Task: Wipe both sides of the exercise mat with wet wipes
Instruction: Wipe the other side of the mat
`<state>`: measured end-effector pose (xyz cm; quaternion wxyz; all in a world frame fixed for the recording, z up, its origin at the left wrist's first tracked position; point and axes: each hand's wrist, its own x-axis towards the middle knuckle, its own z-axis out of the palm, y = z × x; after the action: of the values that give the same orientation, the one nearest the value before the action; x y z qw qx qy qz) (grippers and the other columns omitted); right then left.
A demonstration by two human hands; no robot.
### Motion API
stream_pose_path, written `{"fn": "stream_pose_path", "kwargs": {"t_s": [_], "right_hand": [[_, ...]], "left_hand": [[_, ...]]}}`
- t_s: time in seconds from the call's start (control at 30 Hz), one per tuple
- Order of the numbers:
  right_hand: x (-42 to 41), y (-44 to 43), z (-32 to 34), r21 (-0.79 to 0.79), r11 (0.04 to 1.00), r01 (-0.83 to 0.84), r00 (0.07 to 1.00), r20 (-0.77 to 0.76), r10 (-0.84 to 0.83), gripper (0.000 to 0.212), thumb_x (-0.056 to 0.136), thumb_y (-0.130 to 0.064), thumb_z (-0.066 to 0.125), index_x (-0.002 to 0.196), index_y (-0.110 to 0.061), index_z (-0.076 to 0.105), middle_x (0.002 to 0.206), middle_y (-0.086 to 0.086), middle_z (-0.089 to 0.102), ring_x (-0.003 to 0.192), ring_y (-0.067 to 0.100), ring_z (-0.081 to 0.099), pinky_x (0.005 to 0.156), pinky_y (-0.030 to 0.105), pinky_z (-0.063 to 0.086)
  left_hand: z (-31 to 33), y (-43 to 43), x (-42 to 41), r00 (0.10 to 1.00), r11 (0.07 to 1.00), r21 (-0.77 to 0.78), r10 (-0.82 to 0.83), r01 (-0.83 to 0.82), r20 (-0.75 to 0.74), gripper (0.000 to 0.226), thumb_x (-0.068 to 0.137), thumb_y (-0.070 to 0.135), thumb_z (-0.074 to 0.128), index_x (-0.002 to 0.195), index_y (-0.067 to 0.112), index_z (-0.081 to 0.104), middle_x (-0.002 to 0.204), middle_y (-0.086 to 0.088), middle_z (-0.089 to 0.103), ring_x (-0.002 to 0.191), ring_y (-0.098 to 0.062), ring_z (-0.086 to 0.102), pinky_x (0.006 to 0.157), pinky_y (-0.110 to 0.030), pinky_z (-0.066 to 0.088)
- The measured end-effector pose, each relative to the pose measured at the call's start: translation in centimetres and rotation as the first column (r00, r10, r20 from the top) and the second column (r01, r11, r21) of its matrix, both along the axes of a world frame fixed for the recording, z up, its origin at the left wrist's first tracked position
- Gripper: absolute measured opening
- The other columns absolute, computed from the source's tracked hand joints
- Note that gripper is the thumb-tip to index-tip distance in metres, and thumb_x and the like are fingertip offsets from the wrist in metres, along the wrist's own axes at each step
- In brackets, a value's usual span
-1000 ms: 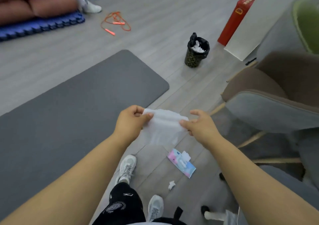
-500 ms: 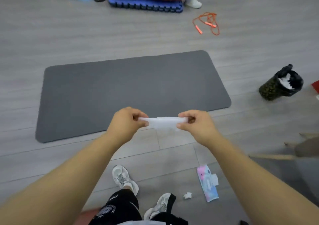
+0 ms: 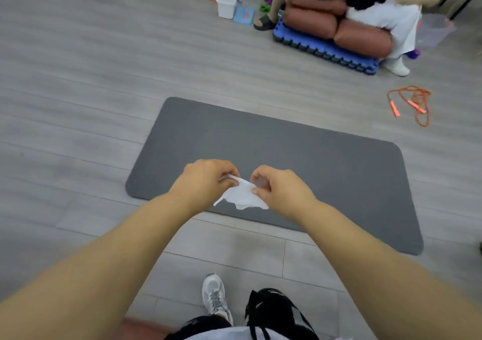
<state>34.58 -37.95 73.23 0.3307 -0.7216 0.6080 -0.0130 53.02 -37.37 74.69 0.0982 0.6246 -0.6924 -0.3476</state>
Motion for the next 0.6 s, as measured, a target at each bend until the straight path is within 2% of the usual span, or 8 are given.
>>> {"fn": "stream_pose_path", "kwargs": {"t_s": [0.17, 0.33, 0.43, 0.5, 0.6], "right_hand": [[5.4, -5.4, -1.0, 0.051, 0.981, -0.188, 0.982, 0.016, 0.187, 0.027, 0.092, -0.02, 0.044, 0.108, -0.034, 0.061, 0.095, -0.004, 0.061, 0.087, 0.02, 0.056, 0.075, 0.032, 0.05], [8.6, -12.0, -2.1, 0.104, 0.954, -0.282, 0.959, 0.0, 0.283, 0.025, 0.091, -0.019, 0.043, 0.098, -0.032, 0.063, 0.085, -0.006, 0.058, 0.081, 0.02, 0.055, 0.071, 0.03, 0.048], [10.8, -17.2, -2.9, 0.057, 0.947, -0.317, 0.948, 0.022, 0.317, 0.031, 0.09, -0.014, 0.042, 0.098, -0.031, 0.066, 0.094, -0.003, 0.064, 0.086, 0.021, 0.057, 0.075, 0.032, 0.051], [12.4, -20.9, -3.0, 0.024, 0.945, -0.327, 0.945, 0.013, 0.326, 0.036, 0.088, -0.007, 0.042, 0.103, -0.027, 0.068, 0.104, 0.001, 0.064, 0.095, 0.022, 0.058, 0.08, 0.031, 0.05], [14.7, -25.3, -2.9, -0.009, 0.919, -0.393, 0.917, -0.074, 0.392, 0.035, 0.087, -0.002, 0.041, 0.106, -0.017, 0.067, 0.103, 0.003, 0.065, 0.094, 0.024, 0.06, 0.079, 0.032, 0.05]], "left_hand": [[-1.1, -2.3, 5.2, 0.992, 0.992, -0.006, 0.126, -0.127, -0.008, 0.01, 0.09, 0.024, 0.058, 0.091, 0.027, 0.067, 0.085, 0.009, 0.061, 0.083, -0.014, 0.056, 0.072, -0.026, 0.045], [-2.3, -6.3, 9.0, 0.985, 0.985, 0.002, 0.171, -0.171, -0.008, 0.012, 0.089, 0.021, 0.058, 0.089, 0.028, 0.068, 0.076, 0.012, 0.058, 0.078, -0.012, 0.055, 0.074, -0.032, 0.048], [-2.8, -9.3, 11.2, 0.988, 0.986, 0.063, 0.15, -0.153, 0.045, 0.015, 0.091, 0.024, 0.057, 0.096, 0.033, 0.067, 0.082, 0.017, 0.06, 0.078, -0.005, 0.054, 0.075, -0.028, 0.048], [-3.1, -11.5, 12.9, 0.986, 0.984, 0.116, 0.122, -0.136, 0.117, 0.017, 0.092, 0.025, 0.057, 0.104, 0.035, 0.065, 0.091, 0.021, 0.059, 0.083, -0.003, 0.053, 0.082, -0.026, 0.048], [-3.7, -14.7, 15.4, 0.968, 0.966, 0.229, 0.063, -0.121, 0.243, 0.024, 0.092, 0.033, 0.057, 0.116, 0.031, 0.06, 0.104, 0.014, 0.061, 0.088, -0.007, 0.051, 0.086, -0.027, 0.045]]}}
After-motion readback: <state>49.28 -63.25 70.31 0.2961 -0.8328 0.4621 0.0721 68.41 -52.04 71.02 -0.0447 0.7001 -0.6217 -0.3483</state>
